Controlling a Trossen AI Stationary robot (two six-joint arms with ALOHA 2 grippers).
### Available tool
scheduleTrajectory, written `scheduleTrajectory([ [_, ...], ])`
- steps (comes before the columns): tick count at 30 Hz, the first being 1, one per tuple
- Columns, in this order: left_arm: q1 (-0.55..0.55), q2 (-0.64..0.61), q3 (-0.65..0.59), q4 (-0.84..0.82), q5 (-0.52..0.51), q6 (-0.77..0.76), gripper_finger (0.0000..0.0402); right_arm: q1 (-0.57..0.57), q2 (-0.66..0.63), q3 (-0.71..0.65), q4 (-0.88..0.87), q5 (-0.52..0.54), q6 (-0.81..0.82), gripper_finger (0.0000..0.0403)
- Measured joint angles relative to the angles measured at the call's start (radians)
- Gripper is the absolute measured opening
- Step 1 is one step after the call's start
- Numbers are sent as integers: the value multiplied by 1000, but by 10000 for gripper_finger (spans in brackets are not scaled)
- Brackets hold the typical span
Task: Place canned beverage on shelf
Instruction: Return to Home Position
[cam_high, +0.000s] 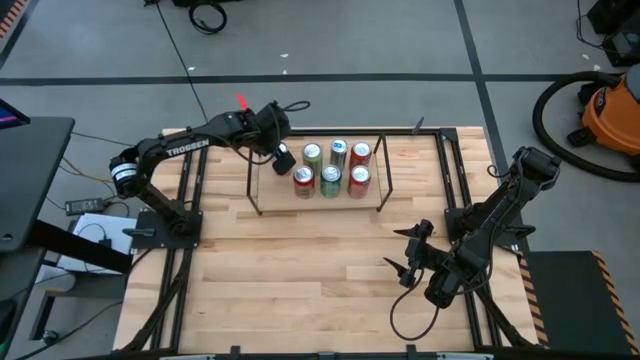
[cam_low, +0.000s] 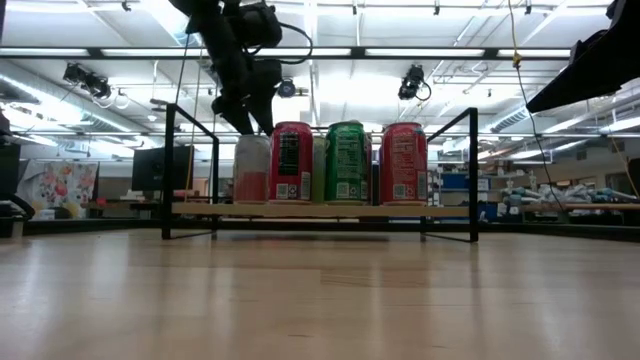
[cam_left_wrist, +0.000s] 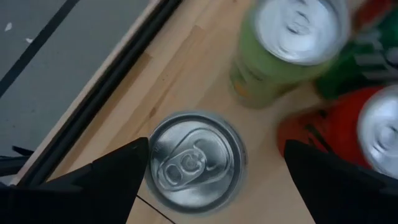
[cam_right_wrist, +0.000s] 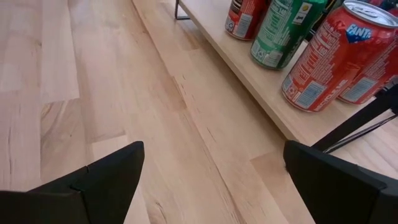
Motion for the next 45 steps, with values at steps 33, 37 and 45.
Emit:
scheduleTrajectory([
  [33, -10, 58, 97, -111, -57, 42, 385, 14, -1, 0, 25, 6, -10, 396],
  [37, 1, 74, 96, -123, -13, 36, 385, 14, -1, 0, 36, 8, -23, 396],
  [45, 17, 83, 95, -135, 6, 41, 385, 14, -1, 0, 41, 8, -31, 396],
])
